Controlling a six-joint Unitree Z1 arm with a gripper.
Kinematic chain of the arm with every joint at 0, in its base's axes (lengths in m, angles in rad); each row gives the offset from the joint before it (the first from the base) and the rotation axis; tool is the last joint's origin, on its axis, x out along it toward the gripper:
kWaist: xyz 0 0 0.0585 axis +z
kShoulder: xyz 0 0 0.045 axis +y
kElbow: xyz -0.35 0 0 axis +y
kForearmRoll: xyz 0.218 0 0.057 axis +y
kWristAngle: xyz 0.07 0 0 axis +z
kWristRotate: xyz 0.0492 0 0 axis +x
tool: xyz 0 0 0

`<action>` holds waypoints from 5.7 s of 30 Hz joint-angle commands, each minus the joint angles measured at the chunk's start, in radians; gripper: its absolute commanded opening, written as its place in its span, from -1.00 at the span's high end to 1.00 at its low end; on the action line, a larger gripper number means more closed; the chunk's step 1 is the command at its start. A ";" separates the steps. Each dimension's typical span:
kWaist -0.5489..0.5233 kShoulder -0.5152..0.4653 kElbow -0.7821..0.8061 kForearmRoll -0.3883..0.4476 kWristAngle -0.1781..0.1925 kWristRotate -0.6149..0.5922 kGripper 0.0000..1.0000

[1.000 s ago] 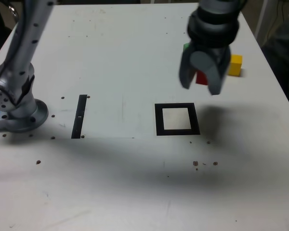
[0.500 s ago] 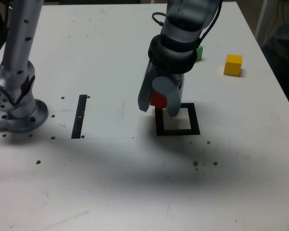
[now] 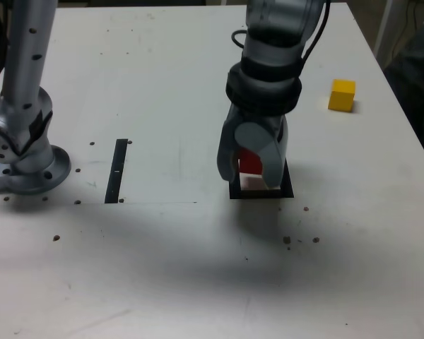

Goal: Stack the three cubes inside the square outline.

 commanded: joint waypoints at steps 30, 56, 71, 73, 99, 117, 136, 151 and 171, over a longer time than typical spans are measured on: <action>0.006 0.062 0.017 -0.042 0.064 0.021 -0.46; 0.134 0.075 -0.262 0.218 0.113 0.196 -0.99; 0.335 0.229 -0.706 0.374 0.143 0.455 -0.99; 0.349 0.249 -0.741 0.386 0.153 0.468 -0.99; 0.427 0.502 -1.051 0.411 0.122 0.520 -0.97; 0.461 0.615 -1.131 0.404 0.153 0.536 -0.78; 0.424 0.580 -1.026 0.365 0.147 0.527 -0.57; 0.423 0.576 -1.033 0.293 0.186 0.555 -0.42; 0.422 0.546 -0.973 0.300 0.186 0.565 0.12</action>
